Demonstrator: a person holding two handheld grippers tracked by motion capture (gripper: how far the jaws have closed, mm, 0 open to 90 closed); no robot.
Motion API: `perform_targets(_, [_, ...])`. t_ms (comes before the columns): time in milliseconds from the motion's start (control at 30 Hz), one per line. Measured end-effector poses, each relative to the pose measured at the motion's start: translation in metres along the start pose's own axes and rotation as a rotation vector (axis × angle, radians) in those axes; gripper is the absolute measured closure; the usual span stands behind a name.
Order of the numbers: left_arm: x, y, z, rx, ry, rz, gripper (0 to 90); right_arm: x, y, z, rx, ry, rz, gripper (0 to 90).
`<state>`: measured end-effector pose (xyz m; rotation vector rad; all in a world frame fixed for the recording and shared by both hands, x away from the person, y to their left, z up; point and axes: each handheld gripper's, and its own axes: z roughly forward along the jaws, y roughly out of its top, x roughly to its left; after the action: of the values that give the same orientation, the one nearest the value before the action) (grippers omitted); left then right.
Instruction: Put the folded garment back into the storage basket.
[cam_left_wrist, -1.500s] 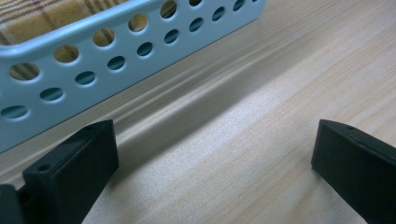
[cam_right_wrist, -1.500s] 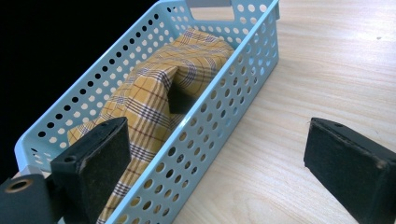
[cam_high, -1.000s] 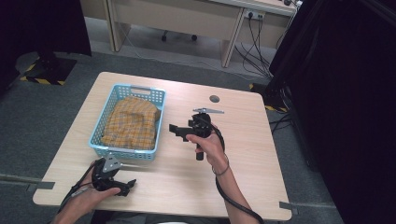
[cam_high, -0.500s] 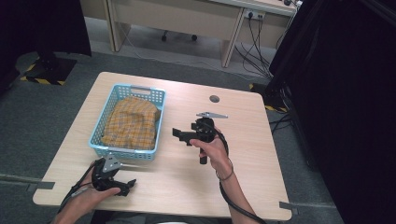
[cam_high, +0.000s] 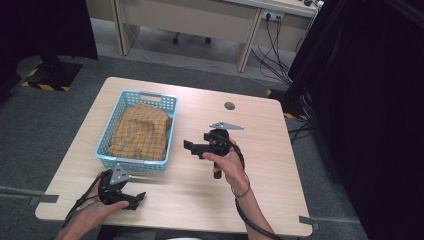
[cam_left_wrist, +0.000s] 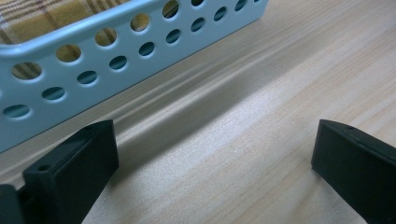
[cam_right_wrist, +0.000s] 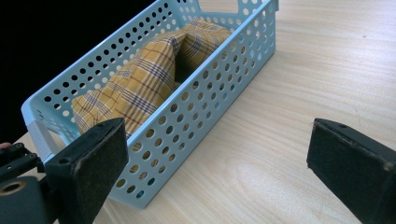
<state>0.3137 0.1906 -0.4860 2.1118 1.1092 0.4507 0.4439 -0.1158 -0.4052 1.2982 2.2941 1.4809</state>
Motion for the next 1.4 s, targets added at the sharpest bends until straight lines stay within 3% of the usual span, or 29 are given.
perform_targets(900, [0.0,0.0,0.0,0.0,0.0,0.0,0.0,0.01,-0.018,-0.004,0.042,-0.022,-0.071,6.2])
perform_targets(1400, [0.0,0.0,0.0,0.0,0.0,0.0,0.0,0.013,-0.028,-0.005,0.069,-0.021,-0.087,6.3])
